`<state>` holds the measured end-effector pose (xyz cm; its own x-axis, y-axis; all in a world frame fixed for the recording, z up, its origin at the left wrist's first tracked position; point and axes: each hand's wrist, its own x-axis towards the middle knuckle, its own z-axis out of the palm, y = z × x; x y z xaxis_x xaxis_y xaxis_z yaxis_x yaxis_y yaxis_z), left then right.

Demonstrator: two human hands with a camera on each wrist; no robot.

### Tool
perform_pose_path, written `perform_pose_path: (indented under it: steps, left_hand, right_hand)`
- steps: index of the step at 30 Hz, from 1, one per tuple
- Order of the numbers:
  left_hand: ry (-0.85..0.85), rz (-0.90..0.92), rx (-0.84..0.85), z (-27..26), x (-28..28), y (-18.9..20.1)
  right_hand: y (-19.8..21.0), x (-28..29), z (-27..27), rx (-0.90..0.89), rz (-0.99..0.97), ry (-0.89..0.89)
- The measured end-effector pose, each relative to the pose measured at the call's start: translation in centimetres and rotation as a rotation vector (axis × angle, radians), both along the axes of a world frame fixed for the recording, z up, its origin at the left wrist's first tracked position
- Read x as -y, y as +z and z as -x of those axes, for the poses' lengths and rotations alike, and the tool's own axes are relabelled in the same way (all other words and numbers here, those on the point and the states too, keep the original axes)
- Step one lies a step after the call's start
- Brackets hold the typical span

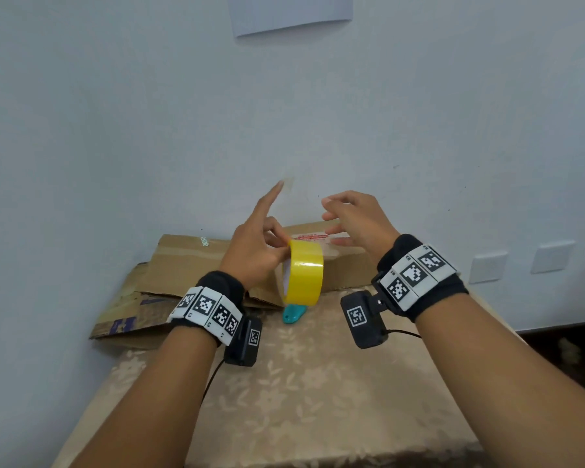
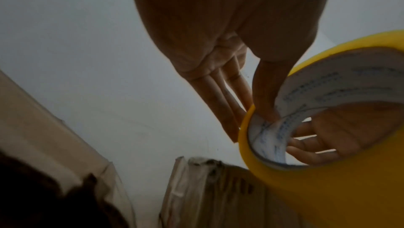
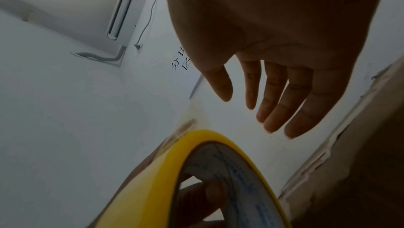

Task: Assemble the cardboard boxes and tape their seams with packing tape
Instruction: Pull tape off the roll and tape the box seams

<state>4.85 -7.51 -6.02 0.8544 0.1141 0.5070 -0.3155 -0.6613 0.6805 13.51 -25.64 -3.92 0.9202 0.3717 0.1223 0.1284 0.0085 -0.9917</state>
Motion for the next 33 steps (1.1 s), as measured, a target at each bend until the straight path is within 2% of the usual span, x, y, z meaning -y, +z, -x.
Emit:
perform_pose_path:
  steps: [9,17,22,24,27,33]
  left_hand:
    - [-0.187,-0.078,-0.251,-0.6,2.7,-2.0]
    - [-0.153,-0.190,-0.296,-1.0,2.1,-2.1]
    - [-0.164,-0.197,-0.331,-0.8,1.2,-1.5]
    - [-0.121,-0.156,-0.294,-0.7,1.0,-1.1]
    - [-0.094,0.015,-0.218,-0.8,0.7,-0.7]
    - [-0.078,0.236,-0.141,-0.8,0.9,0.3]
  right_hand:
    - [-0.8,1.8,-1.2,-0.139,-0.013,-0.089]
    - [-1.3,2.2,-1.4,-0.190,-0.048,-0.058]
    - [-1.2,2.1,-1.3,-0.180,-0.058,-0.034]
    - [-1.2,2.0,-1.3,-0.178,-0.053,-0.028]
    - [-1.1,1.9,-1.2,-0.161,-0.045,-0.002]
    - [-1.0,1.5,-0.7,-0.079,-0.098,0.139]
